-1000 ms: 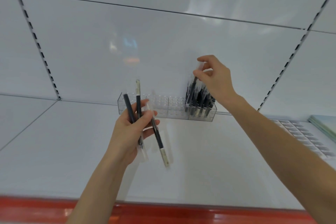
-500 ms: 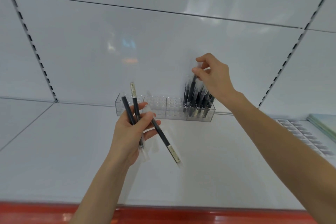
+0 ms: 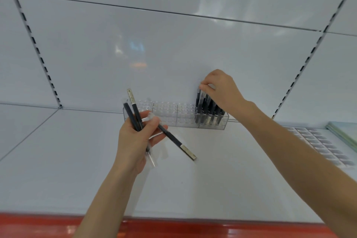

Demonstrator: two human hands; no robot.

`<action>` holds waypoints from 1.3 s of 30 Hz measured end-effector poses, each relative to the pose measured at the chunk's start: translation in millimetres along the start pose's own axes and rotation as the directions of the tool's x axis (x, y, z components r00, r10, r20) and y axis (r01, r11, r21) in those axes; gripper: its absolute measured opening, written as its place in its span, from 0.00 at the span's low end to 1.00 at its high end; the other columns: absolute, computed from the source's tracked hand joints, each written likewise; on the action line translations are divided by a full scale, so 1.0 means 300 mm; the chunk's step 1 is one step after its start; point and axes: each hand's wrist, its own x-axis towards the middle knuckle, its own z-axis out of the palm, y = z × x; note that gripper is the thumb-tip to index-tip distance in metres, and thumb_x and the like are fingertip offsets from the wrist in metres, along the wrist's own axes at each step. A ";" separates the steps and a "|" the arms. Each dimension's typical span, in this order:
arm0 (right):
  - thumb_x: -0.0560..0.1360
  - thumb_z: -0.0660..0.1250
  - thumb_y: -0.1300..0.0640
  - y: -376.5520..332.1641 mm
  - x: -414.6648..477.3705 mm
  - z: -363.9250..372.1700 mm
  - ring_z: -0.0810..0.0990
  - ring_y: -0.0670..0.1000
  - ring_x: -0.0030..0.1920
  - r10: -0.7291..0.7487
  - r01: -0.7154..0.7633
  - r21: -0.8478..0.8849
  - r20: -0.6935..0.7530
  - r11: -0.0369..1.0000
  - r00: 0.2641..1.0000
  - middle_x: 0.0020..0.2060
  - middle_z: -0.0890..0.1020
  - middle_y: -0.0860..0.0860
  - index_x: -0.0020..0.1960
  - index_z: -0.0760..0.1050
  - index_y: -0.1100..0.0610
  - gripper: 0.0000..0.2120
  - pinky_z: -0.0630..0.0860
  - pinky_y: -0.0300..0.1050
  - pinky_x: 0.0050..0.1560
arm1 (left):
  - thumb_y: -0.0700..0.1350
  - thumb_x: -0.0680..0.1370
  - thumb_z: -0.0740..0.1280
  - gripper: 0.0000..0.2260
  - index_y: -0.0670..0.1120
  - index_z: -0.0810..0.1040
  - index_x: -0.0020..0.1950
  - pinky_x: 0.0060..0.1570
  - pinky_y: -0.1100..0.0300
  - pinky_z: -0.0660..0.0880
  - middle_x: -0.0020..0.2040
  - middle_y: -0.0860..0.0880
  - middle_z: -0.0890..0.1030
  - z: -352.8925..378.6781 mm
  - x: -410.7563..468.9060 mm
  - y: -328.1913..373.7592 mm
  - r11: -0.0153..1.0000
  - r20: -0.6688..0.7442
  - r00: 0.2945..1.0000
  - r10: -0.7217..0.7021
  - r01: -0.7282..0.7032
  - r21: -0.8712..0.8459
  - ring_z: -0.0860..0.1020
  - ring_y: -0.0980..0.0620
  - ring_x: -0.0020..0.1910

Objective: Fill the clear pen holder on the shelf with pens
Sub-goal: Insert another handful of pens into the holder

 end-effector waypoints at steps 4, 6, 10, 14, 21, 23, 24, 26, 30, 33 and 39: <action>0.77 0.61 0.61 -0.013 -0.008 -0.009 0.75 0.58 0.55 -0.037 0.039 -0.073 0.038 0.997 0.999 0.51 0.78 0.62 0.49 0.79 0.68 0.12 0.67 0.41 0.54 | 0.35 0.76 0.65 0.09 0.39 0.69 0.54 0.35 0.62 0.80 0.39 0.39 0.79 -0.002 0.004 0.005 0.999 -0.021 0.999 0.027 -0.028 -0.025 0.83 0.50 0.34; 0.77 0.62 0.61 -0.037 -0.036 -0.027 0.77 0.56 0.53 -0.053 0.056 0.018 -0.116 0.998 0.992 0.51 0.80 0.60 0.53 0.79 0.66 0.11 0.68 0.35 0.55 | 0.35 0.76 0.65 0.10 0.39 0.69 0.55 0.34 0.63 0.79 0.39 0.39 0.78 -0.005 0.007 0.008 0.998 -0.050 0.998 0.048 -0.050 -0.041 0.83 0.51 0.34; 0.75 0.64 0.54 -0.144 -0.157 -0.097 0.80 0.47 0.42 0.207 -0.228 0.515 0.099 0.827 0.973 0.40 0.83 0.51 0.45 0.79 0.58 0.08 0.76 0.36 0.47 | 0.36 0.75 0.66 0.10 0.39 0.68 0.54 0.32 0.65 0.78 0.40 0.39 0.76 -0.009 0.019 0.011 0.993 -0.146 0.985 0.089 -0.100 -0.070 0.82 0.53 0.31; 0.74 0.66 0.55 -0.233 -0.242 -0.092 0.81 0.42 0.35 0.069 -0.328 0.511 0.460 0.794 0.885 0.34 0.82 0.46 0.43 0.79 0.56 0.05 0.76 0.36 0.36 | 0.36 0.75 0.66 0.08 0.40 0.69 0.51 0.33 0.64 0.78 0.41 0.38 0.76 0.018 0.018 0.003 0.992 -0.157 0.981 0.115 -0.122 -0.031 0.82 0.53 0.30; 0.71 0.69 0.59 -0.216 -0.233 -0.088 0.80 0.42 0.33 0.055 -0.324 0.394 0.560 0.860 0.827 0.34 0.83 0.48 0.46 0.79 0.53 0.05 0.74 0.41 0.37 | 0.39 0.77 0.65 0.02 0.46 0.74 0.45 0.34 0.61 0.79 0.44 0.39 0.81 0.044 -0.005 -0.004 0.982 -0.083 0.986 0.145 -0.133 0.134 0.83 0.51 0.37; 0.70 0.70 0.60 -0.218 -0.229 -0.078 0.81 0.42 0.35 0.019 -0.282 0.360 0.586 0.889 0.810 0.34 0.83 0.46 0.45 0.79 0.52 0.05 0.77 0.37 0.41 | 0.39 0.77 0.65 0.03 0.46 0.75 0.44 0.36 0.59 0.80 0.42 0.41 0.82 0.040 -0.006 -0.004 0.975 -0.044 0.989 0.144 -0.134 0.177 0.83 0.50 0.40; 0.70 0.70 0.59 -0.220 -0.231 -0.065 0.81 0.43 0.37 0.005 -0.269 0.341 0.611 0.901 0.792 0.35 0.83 0.45 0.45 0.79 0.51 0.05 0.79 0.41 0.44 | 0.39 0.77 0.64 0.03 0.46 0.76 0.44 0.38 0.57 0.80 0.42 0.43 0.83 0.040 -0.008 -0.003 0.972 -0.020 0.990 0.138 -0.132 0.193 0.83 0.49 0.41; 0.70 0.70 0.59 -0.232 -0.235 -0.039 0.82 0.45 0.39 -0.008 -0.247 0.299 0.651 0.922 0.759 0.35 0.83 0.44 0.46 0.76 0.50 0.07 0.80 0.48 0.47 | 0.39 0.77 0.65 0.03 0.45 0.77 0.45 0.41 0.54 0.81 0.42 0.43 0.83 0.038 -0.011 -0.002 0.970 0.008 0.993 0.122 -0.121 0.210 0.83 0.48 0.43; 0.68 0.68 0.65 -0.220 -0.191 -0.048 0.79 0.44 0.33 0.061 -0.253 0.381 0.449 0.890 0.892 0.31 0.80 0.45 0.38 0.76 0.48 0.11 0.78 0.43 0.40 | 0.41 0.77 0.65 0.03 0.46 0.77 0.50 0.30 0.63 0.77 0.42 0.45 0.80 0.012 -0.008 0.003 0.965 -0.034 0.993 0.109 -0.097 0.245 0.82 0.54 0.36; 0.70 0.66 0.70 -0.191 -0.118 -0.081 0.81 0.46 0.29 0.197 -0.333 0.614 0.280 0.716 0.940 0.37 0.79 0.51 0.44 0.75 0.55 0.10 0.79 0.37 0.33 | 0.42 0.77 0.64 0.03 0.45 0.76 0.49 0.23 0.66 0.70 0.37 0.47 0.75 -0.005 -0.007 0.001 0.958 -0.066 0.991 0.117 -0.095 0.270 0.73 0.58 0.24; 0.74 0.60 0.72 -0.164 0.016 -0.089 0.83 0.49 0.36 0.391 -0.284 0.859 0.109 0.425 0.914 0.43 0.78 0.54 0.53 0.69 0.60 0.11 0.82 0.42 0.41 | 0.42 0.78 0.63 0.05 0.43 0.76 0.50 0.21 0.67 0.67 0.36 0.48 0.75 -0.007 -0.014 -0.001 0.960 -0.044 0.996 0.081 -0.066 0.274 0.69 0.59 0.22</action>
